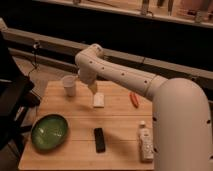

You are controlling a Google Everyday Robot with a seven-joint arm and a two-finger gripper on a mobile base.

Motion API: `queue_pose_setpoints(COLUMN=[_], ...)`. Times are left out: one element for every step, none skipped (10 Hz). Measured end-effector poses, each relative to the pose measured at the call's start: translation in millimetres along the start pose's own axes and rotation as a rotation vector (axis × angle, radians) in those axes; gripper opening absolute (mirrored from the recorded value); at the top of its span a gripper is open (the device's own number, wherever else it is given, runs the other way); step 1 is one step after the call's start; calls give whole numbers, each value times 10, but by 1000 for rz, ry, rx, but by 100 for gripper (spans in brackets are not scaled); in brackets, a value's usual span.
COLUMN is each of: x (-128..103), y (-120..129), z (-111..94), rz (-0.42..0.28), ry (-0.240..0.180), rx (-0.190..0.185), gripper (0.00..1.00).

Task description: Pick up the ceramic cup

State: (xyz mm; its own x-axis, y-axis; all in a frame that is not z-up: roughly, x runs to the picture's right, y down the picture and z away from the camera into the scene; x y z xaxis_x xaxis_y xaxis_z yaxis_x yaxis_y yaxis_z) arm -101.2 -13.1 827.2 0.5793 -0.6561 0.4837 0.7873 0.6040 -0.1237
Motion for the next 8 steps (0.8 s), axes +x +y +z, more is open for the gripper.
queue_pose_setpoints(x=[7,17,9,-12,-39,-11,4,-16], y=[-11,-28,-64,-125,-152,-141,-162,-198], z=[22,62,98,154,170,197,222,262], rz=[-4,-11,-19,-31,-35,-40,-46,-54], ry=[-1,-2,-4,-8,-13,-10,-9,-13], rx=[0,-1,-2,-3,-2,-7,-8,-9], gripper=[80,80,80,80,80,80,80,80])
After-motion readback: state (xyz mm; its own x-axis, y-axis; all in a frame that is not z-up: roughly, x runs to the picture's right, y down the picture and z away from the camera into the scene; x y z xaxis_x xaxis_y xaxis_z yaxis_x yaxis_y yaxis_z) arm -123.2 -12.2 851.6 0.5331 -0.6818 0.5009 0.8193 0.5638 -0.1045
